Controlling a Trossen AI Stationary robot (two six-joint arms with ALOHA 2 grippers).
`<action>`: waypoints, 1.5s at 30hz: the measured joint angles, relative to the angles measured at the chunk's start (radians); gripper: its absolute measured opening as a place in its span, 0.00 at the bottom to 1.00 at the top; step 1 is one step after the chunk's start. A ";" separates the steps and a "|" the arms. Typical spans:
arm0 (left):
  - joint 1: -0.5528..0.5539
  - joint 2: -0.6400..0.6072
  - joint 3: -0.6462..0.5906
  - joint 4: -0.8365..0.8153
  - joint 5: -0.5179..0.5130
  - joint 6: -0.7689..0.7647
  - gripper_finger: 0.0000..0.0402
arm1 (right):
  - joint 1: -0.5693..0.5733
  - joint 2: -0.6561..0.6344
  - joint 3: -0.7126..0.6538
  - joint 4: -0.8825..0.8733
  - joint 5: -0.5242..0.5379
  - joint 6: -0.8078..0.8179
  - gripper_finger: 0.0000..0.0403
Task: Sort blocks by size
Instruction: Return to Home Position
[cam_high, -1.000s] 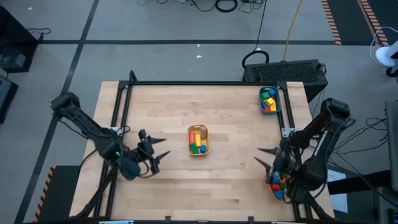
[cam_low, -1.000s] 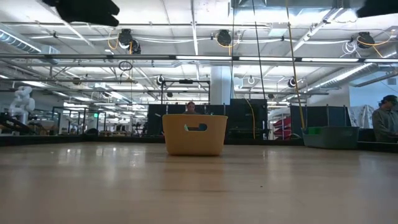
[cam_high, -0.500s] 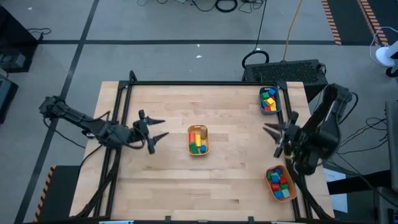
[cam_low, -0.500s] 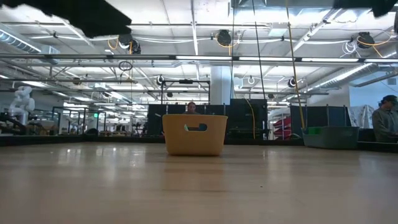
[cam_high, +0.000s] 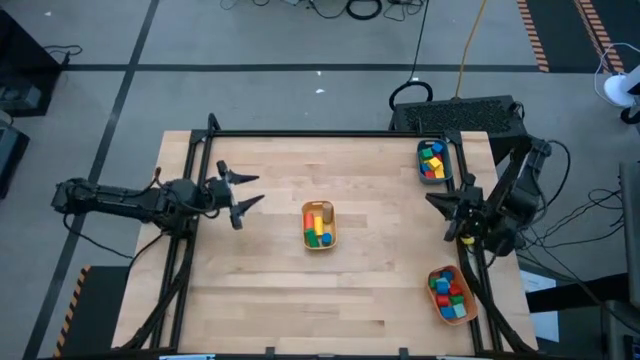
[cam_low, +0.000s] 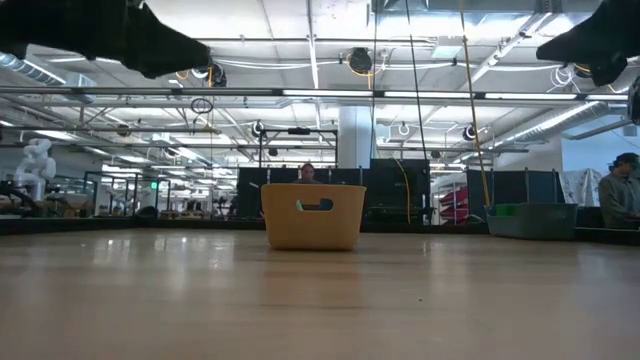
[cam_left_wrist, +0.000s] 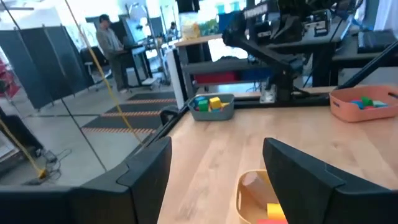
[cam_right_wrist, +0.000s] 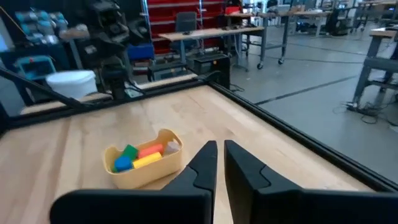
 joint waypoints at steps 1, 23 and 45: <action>0.016 -0.006 -0.010 0.013 0.020 0.000 0.64 | 0.000 -0.013 -0.005 0.046 0.003 -0.043 0.03; 0.201 -0.094 -0.131 0.108 0.353 -0.036 0.42 | -0.119 -0.107 0.063 0.439 -0.152 -0.753 0.03; 0.272 -0.236 -0.130 -0.010 0.412 -0.083 0.17 | -0.705 -0.089 -0.274 1.172 -0.804 -1.089 0.03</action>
